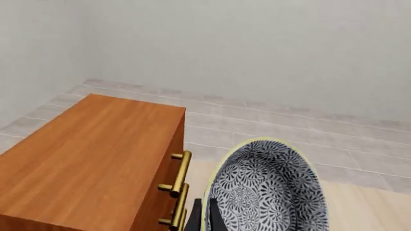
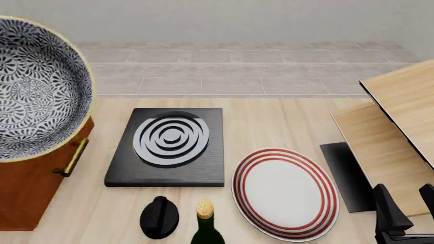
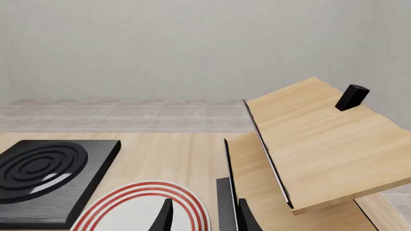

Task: Put the bowl on the top of the cabinet.

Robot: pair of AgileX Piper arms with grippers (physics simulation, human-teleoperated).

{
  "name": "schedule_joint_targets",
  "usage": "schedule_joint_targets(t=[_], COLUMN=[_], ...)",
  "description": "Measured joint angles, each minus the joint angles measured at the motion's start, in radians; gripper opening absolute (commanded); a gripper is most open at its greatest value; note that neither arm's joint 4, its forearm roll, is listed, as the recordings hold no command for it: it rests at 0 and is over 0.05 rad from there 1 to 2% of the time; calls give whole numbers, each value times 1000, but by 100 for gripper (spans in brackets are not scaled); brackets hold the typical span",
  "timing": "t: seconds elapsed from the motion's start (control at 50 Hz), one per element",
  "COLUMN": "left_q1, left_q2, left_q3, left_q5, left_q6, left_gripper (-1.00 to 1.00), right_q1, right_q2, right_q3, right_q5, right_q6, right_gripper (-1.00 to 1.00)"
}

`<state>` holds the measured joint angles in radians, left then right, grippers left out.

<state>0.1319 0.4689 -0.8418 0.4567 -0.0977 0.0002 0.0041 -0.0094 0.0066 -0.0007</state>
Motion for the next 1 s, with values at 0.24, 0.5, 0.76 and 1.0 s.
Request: schedule_joint_targets(t=[0.24, 0.5, 0.76, 1.0], left_q1=[145, 289, 404, 487], left_q2=[89, 191, 269, 347], left_q3=[-71, -131, -182, -220], left_q5=[-60, -120, -175, -202], left_q6=[-108, -235, -328, -388], left_gripper=[-100, -100, -100, -100], right_q1=[0, 0, 0, 0], right_q2=[0, 0, 0, 0], right_q3=[0, 0, 0, 0], right_q5=[0, 0, 0, 0], right_q6=[0, 0, 0, 0], right_gripper=[100, 100, 100, 100])
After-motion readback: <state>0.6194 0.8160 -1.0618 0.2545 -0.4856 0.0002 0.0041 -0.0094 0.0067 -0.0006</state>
